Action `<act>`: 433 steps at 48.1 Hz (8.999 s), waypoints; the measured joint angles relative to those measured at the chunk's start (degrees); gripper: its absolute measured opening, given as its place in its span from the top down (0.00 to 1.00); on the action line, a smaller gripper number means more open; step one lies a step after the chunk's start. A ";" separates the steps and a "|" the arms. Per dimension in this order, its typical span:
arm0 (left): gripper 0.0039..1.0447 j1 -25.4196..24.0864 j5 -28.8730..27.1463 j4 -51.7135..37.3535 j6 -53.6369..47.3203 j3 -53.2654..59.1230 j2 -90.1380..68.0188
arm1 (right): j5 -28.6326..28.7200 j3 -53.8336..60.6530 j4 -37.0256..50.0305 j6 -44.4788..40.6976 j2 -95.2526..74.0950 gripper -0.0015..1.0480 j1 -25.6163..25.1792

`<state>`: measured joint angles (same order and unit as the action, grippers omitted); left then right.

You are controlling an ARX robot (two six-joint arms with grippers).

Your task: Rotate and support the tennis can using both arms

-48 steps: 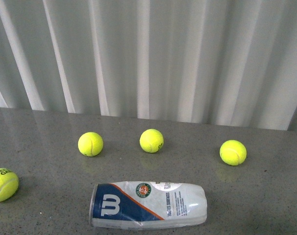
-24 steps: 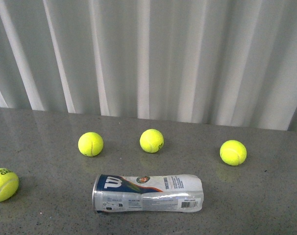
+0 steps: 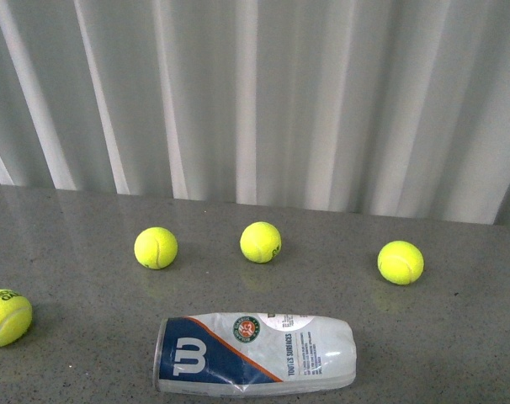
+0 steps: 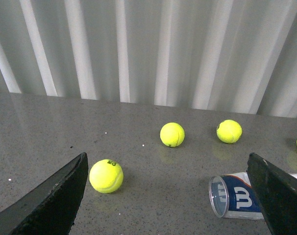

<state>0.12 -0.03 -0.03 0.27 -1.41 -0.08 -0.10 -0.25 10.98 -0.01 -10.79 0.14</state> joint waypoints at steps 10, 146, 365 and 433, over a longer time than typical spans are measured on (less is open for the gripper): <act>0.06 0.00 -0.02 0.00 0.00 0.00 0.00 | 0.11 -0.04 -10.60 -0.02 9.18 0.97 0.00; 0.32 7.17 46.71 -24.37 20.72 -59.78 -129.48 | 0.15 -0.04 -10.95 0.00 10.56 0.07 0.00; 0.97 5.40 -5.40 -45.35 -0.15 -5.42 -52.72 | 0.17 -0.04 -10.95 0.00 10.58 0.07 0.00; 0.97 0.00 -0.11 -11.30 -0.15 0.02 -11.06 | 0.17 -0.04 -10.95 0.00 10.56 0.07 0.00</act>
<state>0.12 -0.14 -11.33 0.12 -1.39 -11.14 0.08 -0.30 0.03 -0.01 -0.23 0.14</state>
